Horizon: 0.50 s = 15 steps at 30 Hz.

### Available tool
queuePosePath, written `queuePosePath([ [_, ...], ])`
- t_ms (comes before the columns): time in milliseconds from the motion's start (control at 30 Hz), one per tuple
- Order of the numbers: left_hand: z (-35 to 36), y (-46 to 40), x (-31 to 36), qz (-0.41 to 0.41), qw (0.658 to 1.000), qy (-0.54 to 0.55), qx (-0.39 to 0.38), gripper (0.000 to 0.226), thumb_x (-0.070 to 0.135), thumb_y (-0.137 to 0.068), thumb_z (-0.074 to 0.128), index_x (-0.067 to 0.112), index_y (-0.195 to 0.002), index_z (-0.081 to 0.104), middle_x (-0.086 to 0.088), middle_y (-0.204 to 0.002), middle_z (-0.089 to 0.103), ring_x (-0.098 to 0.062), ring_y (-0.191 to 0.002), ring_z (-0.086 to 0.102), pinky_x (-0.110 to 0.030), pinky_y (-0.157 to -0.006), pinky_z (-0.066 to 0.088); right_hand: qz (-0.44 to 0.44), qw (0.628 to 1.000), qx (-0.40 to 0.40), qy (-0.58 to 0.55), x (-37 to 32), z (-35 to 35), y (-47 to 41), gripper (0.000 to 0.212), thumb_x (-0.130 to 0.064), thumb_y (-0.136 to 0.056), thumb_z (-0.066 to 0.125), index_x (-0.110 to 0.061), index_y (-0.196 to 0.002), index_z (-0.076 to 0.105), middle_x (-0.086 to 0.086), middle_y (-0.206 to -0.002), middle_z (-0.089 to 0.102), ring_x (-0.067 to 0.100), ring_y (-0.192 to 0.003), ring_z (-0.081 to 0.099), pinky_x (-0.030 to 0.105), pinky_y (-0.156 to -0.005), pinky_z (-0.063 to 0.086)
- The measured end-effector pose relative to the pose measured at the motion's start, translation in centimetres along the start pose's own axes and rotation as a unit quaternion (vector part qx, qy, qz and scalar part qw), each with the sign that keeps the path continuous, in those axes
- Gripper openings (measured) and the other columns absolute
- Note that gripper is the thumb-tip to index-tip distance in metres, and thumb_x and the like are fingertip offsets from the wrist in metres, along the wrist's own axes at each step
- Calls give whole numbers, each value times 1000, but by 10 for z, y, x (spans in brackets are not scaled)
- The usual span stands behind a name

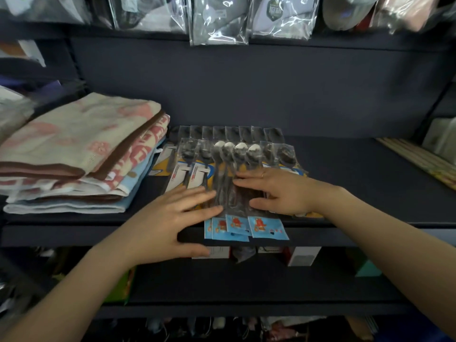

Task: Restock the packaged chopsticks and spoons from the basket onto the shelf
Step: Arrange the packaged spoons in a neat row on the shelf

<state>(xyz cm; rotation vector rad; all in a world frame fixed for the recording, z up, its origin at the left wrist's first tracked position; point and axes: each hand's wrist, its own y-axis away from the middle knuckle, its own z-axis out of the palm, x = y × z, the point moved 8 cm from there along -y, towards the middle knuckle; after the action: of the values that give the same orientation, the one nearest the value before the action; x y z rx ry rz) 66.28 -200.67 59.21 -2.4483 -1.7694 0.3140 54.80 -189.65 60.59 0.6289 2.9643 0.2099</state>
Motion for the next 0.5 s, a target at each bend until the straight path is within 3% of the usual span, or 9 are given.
queuePosePath([
  [133,-1,-6,12,42,998,5,48,61,64,-87,27,26,-127,53,-1,-131,57,-17,-121,52,-38,-100,36,7,1000,5,-13,-1,-4,2,53,-30,-96,44,-30,-146,26,-8,-159,16,11,-145,15,26,-117,12],
  [300,-8,-11,8,49,994,8,100,46,39,-75,57,19,-117,60,-1,-113,67,-18,-101,65,-34,-84,53,-37,999,5,-5,-23,-1,-1,48,-25,-99,36,-26,-147,26,-10,-158,17,8,-145,15,19,-114,6],
  [500,-9,-12,8,49,995,19,86,43,40,-78,45,18,-105,69,0,-107,70,-16,-95,68,-31,-79,55,-16,1000,1,-21,-15,-1,3,47,-24,-99,35,-26,-146,28,-13,-156,22,4,-143,18,14,-111,9],
])
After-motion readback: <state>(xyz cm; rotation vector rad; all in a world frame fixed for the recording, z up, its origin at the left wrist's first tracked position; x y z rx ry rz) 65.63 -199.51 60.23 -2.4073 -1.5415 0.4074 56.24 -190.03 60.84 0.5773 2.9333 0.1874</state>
